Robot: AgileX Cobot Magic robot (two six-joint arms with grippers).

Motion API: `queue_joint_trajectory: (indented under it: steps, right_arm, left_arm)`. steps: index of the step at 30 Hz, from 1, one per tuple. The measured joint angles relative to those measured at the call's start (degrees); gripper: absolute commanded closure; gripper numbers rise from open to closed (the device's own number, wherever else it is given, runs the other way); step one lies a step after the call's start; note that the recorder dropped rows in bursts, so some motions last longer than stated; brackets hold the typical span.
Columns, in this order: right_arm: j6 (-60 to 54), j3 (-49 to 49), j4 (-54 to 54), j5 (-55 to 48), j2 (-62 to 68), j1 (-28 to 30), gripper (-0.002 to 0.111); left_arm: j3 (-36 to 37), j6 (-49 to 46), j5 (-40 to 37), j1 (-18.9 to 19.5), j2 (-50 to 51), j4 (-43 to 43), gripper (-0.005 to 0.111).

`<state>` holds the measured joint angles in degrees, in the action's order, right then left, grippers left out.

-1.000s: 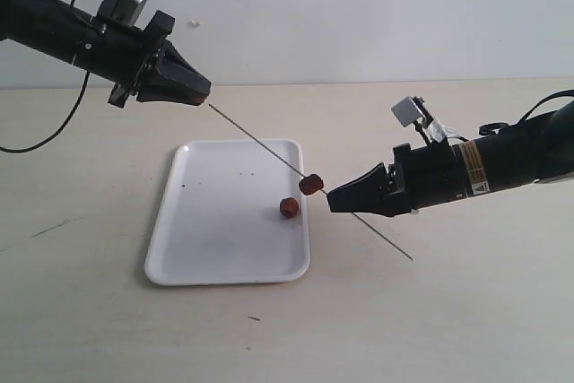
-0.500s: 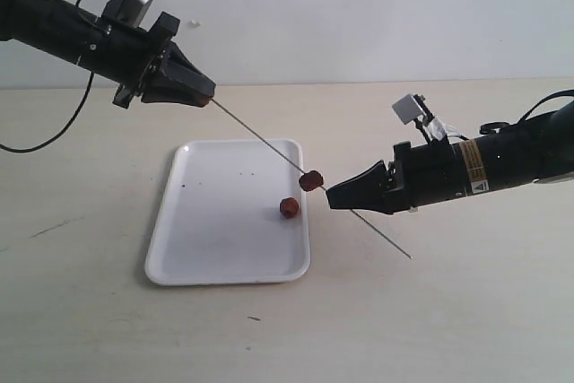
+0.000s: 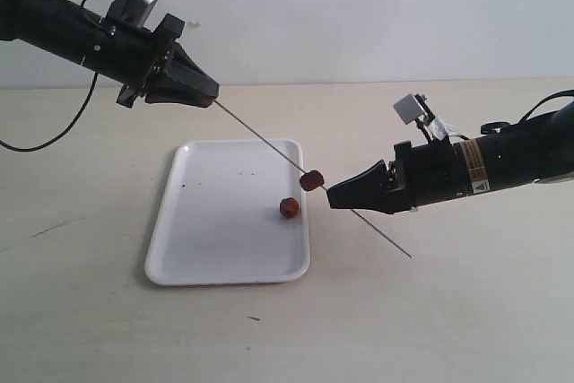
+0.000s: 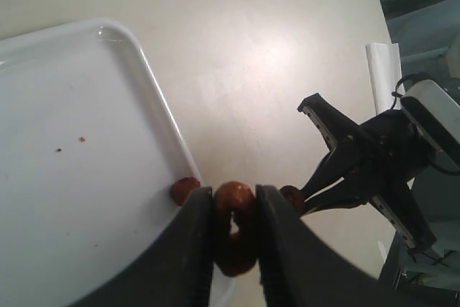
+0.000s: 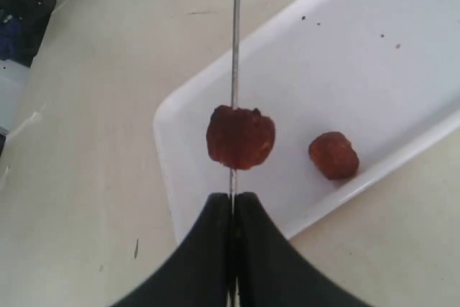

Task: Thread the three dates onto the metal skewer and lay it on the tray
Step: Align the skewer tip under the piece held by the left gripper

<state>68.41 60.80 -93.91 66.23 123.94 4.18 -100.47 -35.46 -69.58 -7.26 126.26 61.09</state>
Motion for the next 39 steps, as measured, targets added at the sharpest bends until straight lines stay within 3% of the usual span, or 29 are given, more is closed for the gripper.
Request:
queue_joint_trajectory:
  steps: [39]
  right_arm:
    - [0.2,0.0,0.1,0.9,0.0,0.0,0.108]
  left_arm:
    - [0.0,-1.5,-0.3,1.5,0.0,0.3,0.086]
